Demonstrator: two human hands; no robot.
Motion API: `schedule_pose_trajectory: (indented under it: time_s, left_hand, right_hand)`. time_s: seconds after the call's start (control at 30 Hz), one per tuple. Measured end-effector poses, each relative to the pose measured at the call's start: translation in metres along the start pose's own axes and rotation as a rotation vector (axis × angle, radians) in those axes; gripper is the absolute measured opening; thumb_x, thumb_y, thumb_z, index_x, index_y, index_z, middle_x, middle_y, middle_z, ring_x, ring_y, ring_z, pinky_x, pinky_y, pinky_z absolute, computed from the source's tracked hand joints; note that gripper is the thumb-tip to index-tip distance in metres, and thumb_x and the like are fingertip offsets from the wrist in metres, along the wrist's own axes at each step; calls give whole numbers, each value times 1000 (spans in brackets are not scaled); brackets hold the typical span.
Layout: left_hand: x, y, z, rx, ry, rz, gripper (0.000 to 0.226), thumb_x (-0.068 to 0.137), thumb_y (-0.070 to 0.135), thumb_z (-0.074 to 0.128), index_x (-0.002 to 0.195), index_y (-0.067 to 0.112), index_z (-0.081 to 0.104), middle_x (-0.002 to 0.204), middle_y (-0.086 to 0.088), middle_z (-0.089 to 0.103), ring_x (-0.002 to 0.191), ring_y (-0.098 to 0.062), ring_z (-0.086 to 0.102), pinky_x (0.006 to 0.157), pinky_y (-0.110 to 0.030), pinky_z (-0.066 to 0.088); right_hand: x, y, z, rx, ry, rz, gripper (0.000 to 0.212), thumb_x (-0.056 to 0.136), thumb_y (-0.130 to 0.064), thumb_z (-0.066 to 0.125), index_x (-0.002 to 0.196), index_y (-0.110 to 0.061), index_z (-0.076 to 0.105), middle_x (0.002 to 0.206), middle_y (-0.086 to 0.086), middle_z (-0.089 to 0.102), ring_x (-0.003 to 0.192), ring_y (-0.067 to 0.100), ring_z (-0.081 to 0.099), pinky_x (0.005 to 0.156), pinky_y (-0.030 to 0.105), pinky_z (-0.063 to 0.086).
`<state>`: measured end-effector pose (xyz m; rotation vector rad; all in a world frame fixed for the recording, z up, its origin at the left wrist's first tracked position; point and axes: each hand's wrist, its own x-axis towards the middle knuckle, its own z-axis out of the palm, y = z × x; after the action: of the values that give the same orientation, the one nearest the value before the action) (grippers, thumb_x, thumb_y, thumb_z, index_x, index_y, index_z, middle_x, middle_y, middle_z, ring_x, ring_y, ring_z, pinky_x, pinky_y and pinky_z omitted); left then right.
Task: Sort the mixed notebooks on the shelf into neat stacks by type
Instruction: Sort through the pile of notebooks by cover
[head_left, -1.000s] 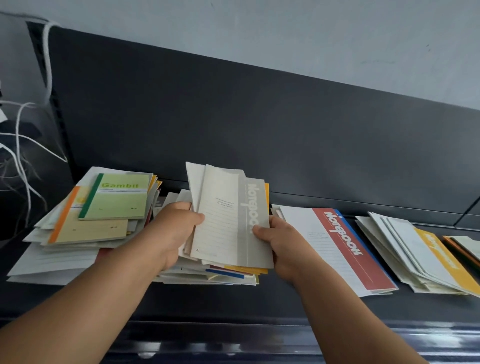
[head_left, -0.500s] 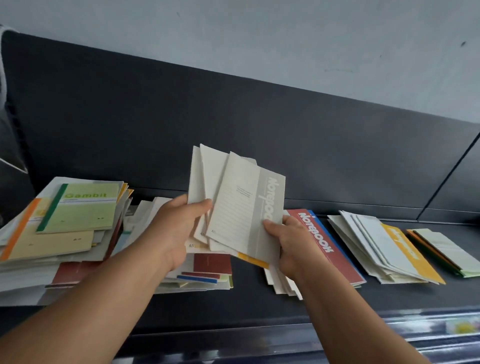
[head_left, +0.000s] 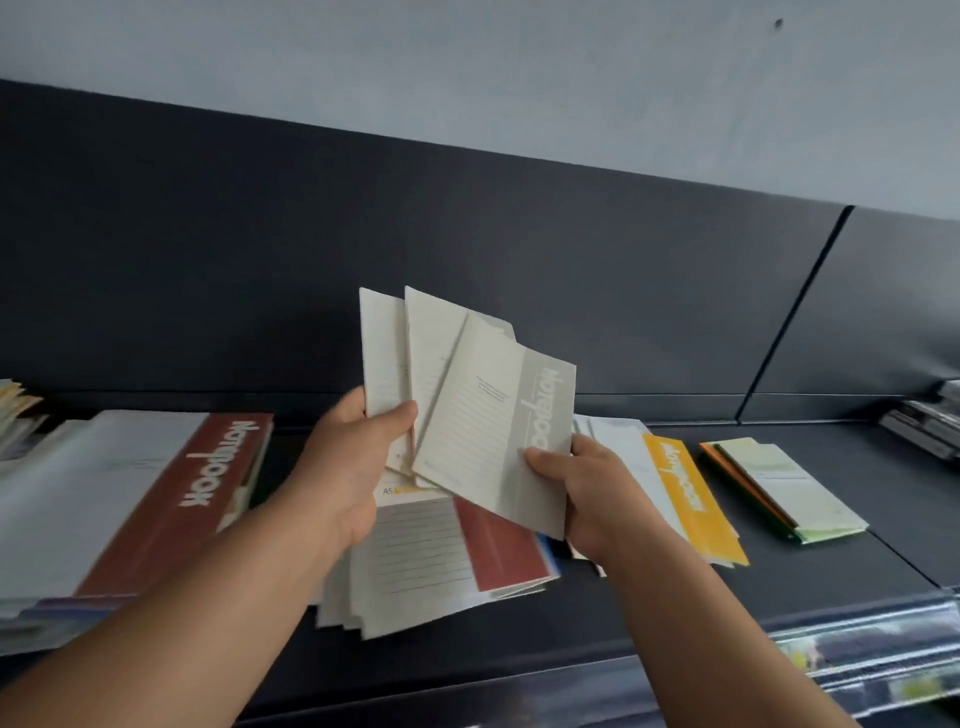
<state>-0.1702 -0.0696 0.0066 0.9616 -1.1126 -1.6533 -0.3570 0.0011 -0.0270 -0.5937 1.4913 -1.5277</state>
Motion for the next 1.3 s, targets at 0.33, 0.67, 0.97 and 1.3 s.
schedule_pose_trajectory:
  time_s: [0.33,0.67,0.97,1.3]
  left_hand:
    - [9,-61,153,-25,63,-53,18,94,11,58,102,25,66,98,-1,73,88,-24,68,68,-41,57]
    - [24,-83,191,74,153,-119,25,95,-2,47,102,18,61,99,-7,67,91,-29,63,74,-45,54]
    - [28,-106,182,1113,139,-141,43,86,15,54,125,14,37,106,-7,52,85,-21,55,53,-25,38]
    - [27,-111,197,1426,-48,-256,79,93,64,28,153,16,9,143,-15,40,128,-29,44,86,-36,47]
  right_hand:
    - [44,-25,-171,-179,129,29,28,84,-4,70,110,-12,64,105,8,73,96,33,68,86,52,56]
    - [62,-32,-240,-169,148,133,22,88,0,64,107,-11,60,102,12,66,91,32,63,68,43,53]
    - [65,-16,-217,-698,50,8,41,84,-18,70,121,-17,51,105,-2,62,91,17,59,65,27,47]
    - [64,-15,-191,-976,-47,3,67,86,-28,64,143,-19,29,136,4,42,117,26,52,98,43,50]
